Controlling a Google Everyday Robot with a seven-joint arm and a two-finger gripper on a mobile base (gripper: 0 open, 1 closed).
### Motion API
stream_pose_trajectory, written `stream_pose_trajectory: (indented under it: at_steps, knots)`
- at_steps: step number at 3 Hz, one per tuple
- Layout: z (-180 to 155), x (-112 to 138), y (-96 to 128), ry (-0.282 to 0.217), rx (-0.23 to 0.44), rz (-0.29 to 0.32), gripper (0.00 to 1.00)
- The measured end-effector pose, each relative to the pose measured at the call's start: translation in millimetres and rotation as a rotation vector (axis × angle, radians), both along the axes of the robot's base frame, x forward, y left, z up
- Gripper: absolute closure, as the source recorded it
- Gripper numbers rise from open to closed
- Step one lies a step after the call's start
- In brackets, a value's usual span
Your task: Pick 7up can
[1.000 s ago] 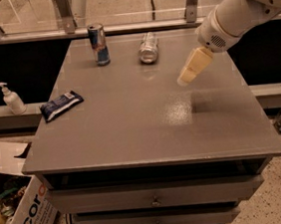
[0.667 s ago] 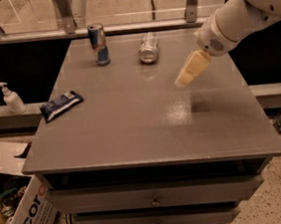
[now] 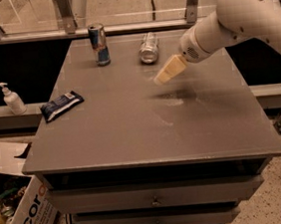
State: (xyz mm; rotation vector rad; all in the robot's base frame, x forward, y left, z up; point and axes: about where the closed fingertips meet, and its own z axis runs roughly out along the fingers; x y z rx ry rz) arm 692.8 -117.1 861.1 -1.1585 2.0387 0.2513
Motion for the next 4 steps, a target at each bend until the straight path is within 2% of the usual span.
stream_pose_trajectory:
  at_steps: [1,2,3,4]
  knots:
    - [-6.8,42.7,9.1,-0.03,0.092,-0.076,0.0]
    - [0.4,78.5,14.2,-0.045,0.198,-0.163,0.0]
    - [7.4,102.0,20.5,-0.04,0.289,-0.246,0.0]
    - [8.0,113.1,33.3,-0.043,0.337,-0.293,0.0]
